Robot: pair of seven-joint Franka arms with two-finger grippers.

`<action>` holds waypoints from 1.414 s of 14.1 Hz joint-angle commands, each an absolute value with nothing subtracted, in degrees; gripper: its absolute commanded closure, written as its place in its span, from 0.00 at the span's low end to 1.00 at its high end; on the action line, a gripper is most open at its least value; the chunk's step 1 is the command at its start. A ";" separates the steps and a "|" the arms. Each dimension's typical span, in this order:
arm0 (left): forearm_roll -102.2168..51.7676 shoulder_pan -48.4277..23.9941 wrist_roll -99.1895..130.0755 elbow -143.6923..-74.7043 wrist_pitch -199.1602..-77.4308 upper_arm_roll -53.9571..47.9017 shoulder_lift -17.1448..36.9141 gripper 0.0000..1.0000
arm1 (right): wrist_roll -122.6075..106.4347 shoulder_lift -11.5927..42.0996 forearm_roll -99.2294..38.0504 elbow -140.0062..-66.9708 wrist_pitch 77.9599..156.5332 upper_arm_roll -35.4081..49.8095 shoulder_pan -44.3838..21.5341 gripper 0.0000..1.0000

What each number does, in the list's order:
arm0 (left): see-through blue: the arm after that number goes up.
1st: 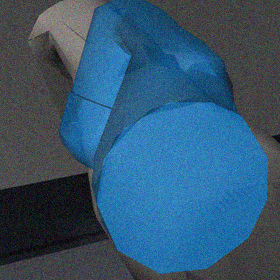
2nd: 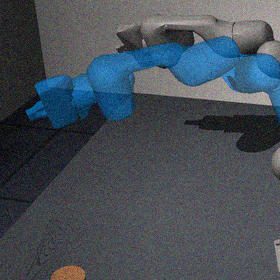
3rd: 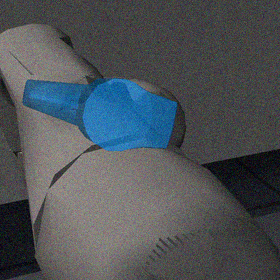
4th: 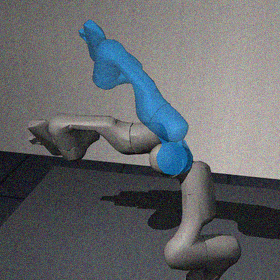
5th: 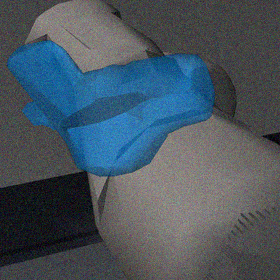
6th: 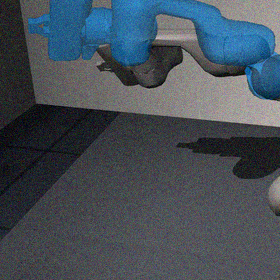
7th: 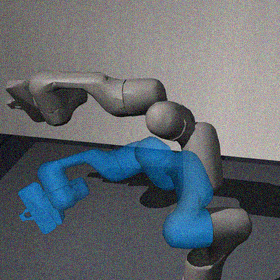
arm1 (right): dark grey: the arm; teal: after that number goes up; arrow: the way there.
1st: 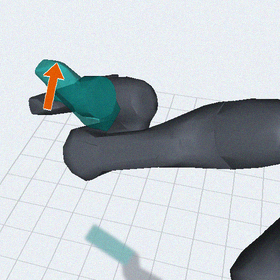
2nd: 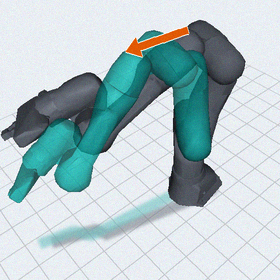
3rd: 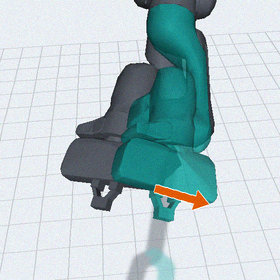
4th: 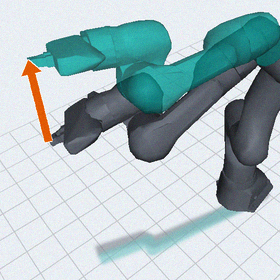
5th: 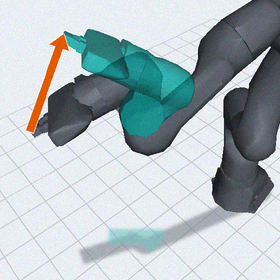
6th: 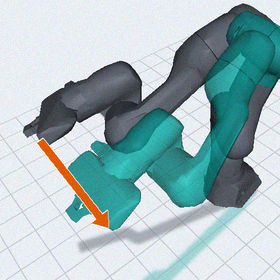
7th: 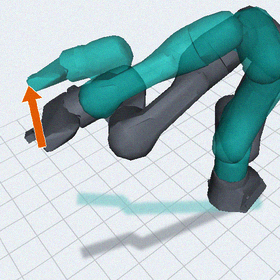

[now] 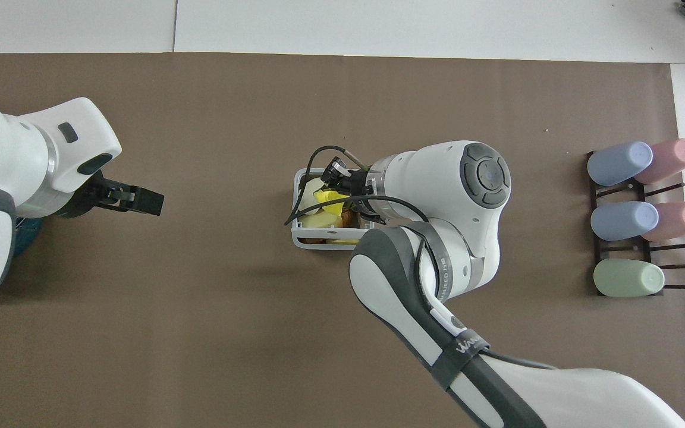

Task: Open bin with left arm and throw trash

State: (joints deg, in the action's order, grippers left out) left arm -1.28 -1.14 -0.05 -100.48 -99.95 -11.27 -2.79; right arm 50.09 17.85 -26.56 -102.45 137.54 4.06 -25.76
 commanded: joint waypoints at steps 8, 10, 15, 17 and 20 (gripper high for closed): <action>-0.09 -5.28 -0.17 -87.54 -84.55 -0.79 -1.84 0.00 | 49.66 13.99 -13.86 -102.48 137.37 3.25 -23.13 0.00; -0.09 -3.79 -1.22 -87.80 -84.46 -1.14 -2.63 0.00 | 49.22 12.14 -2.52 -102.39 135.63 3.34 -19.79 0.00; -0.09 -3.69 -4.39 -88.24 -84.46 -1.14 -2.99 0.00 | 31.67 8.27 2.29 -102.48 127.55 3.43 -9.33 0.00; -0.09 -3.69 -4.39 -88.24 -84.55 -1.14 -2.99 0.00 | 27.88 5.55 2.29 -102.39 122.72 3.43 -5.73 0.00; 0.09 -3.69 -4.48 -88.33 -84.55 -1.14 -2.99 0.00 | 19.89 2.03 2.11 -102.31 114.55 3.51 -1.95 0.00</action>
